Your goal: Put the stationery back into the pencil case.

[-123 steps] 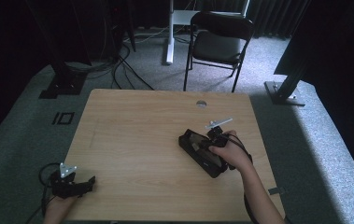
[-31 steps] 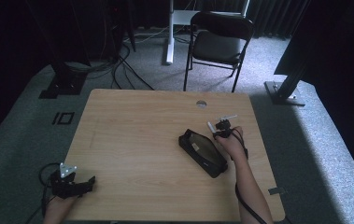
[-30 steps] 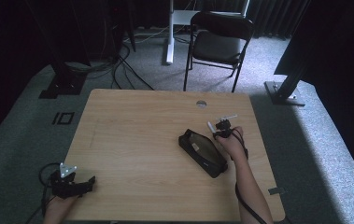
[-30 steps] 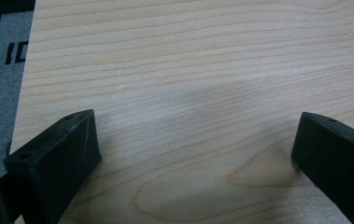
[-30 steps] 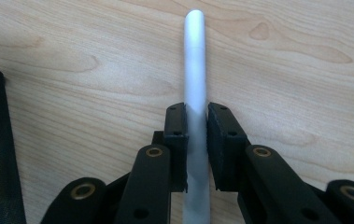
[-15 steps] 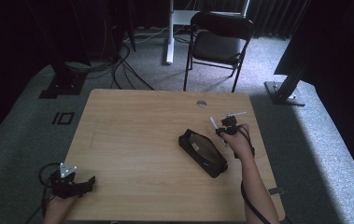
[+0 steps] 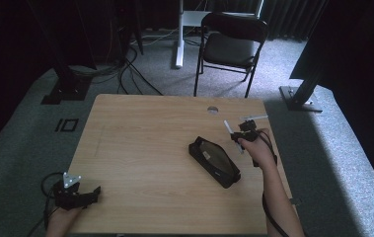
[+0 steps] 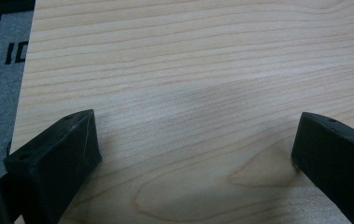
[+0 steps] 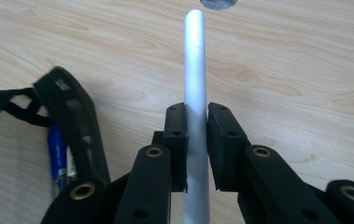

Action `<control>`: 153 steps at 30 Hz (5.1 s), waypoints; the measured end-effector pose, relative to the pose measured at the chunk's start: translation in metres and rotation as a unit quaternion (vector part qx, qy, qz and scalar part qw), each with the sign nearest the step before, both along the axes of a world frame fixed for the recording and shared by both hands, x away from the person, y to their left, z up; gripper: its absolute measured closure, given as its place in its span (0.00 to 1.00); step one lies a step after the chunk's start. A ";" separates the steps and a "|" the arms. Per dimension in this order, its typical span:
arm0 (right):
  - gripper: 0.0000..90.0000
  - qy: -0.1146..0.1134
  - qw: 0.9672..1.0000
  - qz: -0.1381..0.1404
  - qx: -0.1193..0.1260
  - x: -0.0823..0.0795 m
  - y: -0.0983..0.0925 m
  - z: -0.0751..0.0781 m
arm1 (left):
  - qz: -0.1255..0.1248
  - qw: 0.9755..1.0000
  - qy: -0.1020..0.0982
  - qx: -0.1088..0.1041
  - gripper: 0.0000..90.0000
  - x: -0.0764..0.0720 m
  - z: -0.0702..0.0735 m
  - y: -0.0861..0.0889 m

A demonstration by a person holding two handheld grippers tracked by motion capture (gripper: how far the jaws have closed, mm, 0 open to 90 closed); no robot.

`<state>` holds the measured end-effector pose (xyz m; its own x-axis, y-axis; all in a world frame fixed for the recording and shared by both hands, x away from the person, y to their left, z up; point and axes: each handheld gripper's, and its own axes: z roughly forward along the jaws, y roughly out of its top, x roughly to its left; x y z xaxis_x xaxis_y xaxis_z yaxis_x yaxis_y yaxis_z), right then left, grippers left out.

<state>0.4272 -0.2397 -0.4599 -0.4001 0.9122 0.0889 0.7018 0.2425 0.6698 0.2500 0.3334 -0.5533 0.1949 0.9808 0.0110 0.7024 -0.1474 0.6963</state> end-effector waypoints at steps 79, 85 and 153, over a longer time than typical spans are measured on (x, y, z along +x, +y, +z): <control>0.87 0.052 0.981 0.175 -0.062 -0.037 0.076 -0.026 | 0.000 1.000 0.000 0.000 0.01 0.000 0.000 0.000; 0.87 0.064 0.980 0.178 -0.064 -0.035 0.083 -0.033 | 0.000 1.000 0.000 0.000 0.01 0.000 0.000 0.000; 0.62 -0.049 0.996 0.057 0.036 -0.047 0.007 0.013 | 0.000 1.000 0.000 0.000 0.01 0.000 0.000 0.000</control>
